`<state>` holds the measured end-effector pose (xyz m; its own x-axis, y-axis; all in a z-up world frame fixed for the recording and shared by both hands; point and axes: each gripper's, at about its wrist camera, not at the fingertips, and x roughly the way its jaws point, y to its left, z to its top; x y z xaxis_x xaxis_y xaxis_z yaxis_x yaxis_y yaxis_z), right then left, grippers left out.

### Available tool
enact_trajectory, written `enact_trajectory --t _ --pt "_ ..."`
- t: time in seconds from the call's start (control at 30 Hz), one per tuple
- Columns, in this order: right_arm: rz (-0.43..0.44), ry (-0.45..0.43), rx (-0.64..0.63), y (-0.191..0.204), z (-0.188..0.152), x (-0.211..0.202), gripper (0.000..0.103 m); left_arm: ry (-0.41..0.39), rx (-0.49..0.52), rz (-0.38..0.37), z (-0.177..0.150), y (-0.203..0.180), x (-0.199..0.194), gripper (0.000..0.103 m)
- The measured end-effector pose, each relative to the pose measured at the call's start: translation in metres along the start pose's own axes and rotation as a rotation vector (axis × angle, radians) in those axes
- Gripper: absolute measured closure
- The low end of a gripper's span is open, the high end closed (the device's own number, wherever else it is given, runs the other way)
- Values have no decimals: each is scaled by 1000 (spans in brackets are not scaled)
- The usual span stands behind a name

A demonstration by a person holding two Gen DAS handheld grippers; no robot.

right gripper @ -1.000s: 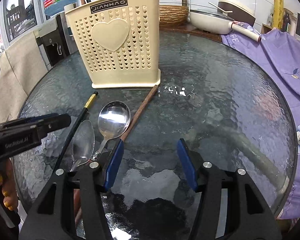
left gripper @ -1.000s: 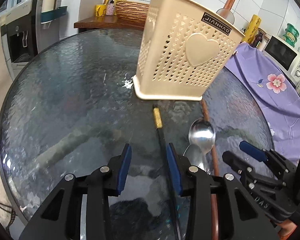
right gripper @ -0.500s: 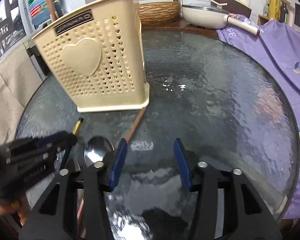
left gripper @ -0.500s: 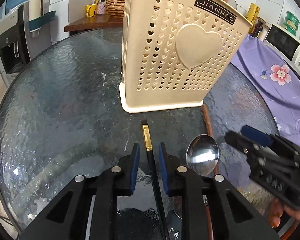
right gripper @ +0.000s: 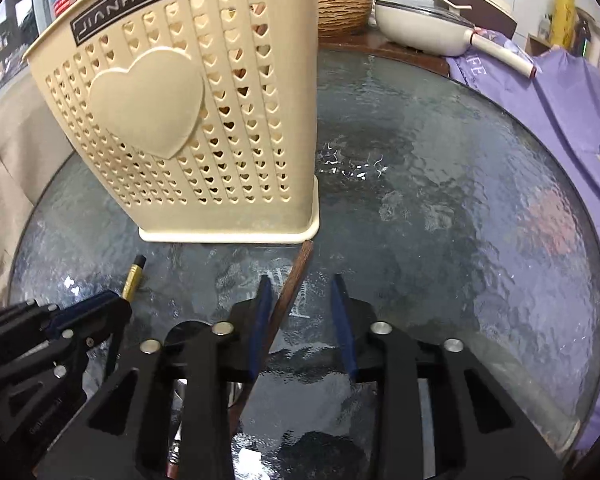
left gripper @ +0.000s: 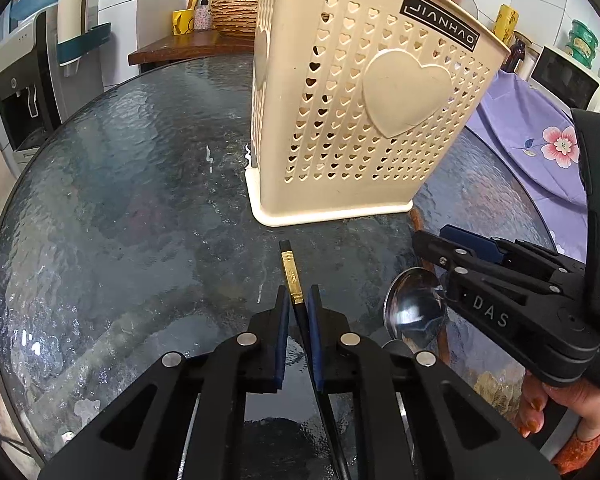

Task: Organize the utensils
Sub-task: 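Close left tool on a black gold-tipped chopstick while right grasps a brown chopstick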

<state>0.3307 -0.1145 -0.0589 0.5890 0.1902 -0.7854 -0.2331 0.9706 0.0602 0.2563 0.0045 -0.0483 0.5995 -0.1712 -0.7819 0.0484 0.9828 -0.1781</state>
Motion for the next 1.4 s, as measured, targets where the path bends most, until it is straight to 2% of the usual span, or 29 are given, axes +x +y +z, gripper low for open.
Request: enact_trajectory --t 0.13,0.37,0.53,0.9,1.1,1.3,1.4 --pt "11 17 -46 1 -4 -4 89 4 7 -3 1 1 0 94" --pt "67 67 -108 -6 -11 -11 90 22 19 -9 5 2 2 94" --pt "13 69 -139 6 -12 -9 90 33 40 5 9 -6 6 94" --pt "23 54 -92 12 -14 -8 94 39 15 -19 11 -9 10 95" --pt "87 24 -38 -3 -12 -15 96 17 1 -31 11 -6 4 96" --pt "174 -31 8 -11 -9 -35 96 -52 -6 -60 15 -8 -23 96" --pt "248 -74 48 -18 -6 -52 96 -95 -7 -78 16 -9 -40 96"
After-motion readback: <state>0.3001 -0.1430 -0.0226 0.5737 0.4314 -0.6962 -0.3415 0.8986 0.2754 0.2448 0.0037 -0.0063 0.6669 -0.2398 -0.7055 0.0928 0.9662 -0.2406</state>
